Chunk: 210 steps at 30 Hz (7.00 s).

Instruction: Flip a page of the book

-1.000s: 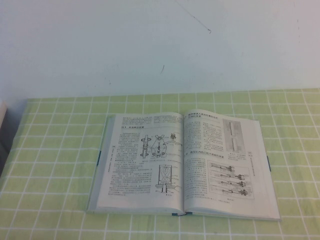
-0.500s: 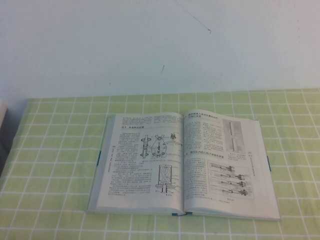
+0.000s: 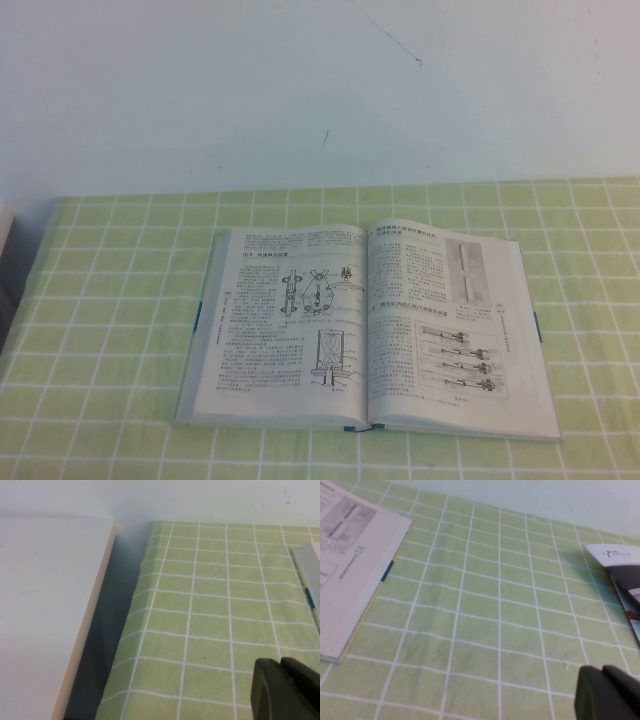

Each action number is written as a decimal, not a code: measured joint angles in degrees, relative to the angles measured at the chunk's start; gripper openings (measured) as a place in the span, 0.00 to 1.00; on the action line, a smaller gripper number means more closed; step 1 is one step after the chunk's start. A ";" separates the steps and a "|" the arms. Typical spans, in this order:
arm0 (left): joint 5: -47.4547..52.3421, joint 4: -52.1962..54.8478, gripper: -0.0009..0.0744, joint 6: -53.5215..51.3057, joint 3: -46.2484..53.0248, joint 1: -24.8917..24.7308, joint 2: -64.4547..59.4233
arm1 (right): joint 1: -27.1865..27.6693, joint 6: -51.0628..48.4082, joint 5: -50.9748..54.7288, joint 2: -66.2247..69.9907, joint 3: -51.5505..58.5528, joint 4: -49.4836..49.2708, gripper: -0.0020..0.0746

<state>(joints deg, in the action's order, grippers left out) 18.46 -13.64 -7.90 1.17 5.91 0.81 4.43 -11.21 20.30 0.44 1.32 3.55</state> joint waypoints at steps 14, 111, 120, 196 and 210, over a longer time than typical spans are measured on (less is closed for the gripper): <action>0.00 0.00 0.01 0.00 0.00 0.00 0.00 | 0.00 0.00 0.00 0.00 0.00 0.00 0.02; 0.00 0.00 0.01 0.00 0.00 0.00 0.00 | 0.00 0.37 0.00 0.00 0.00 0.00 0.02; 0.00 0.00 0.01 0.00 0.00 0.00 0.00 | 0.00 0.37 0.00 0.00 0.00 0.00 0.02; -10.29 -55.15 0.01 0.11 0.22 0.00 0.00 | 0.00 0.11 -8.43 0.00 0.37 -56.21 0.02; 8.24 -35.91 0.01 -8.35 -16.93 0.00 -12.88 | 0.00 -31.50 -4.81 17.00 -11.43 -55.98 0.02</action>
<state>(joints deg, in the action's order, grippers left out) 26.70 -49.56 -16.25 -15.77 5.91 -12.07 4.43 -42.71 15.49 17.44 -10.11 -52.43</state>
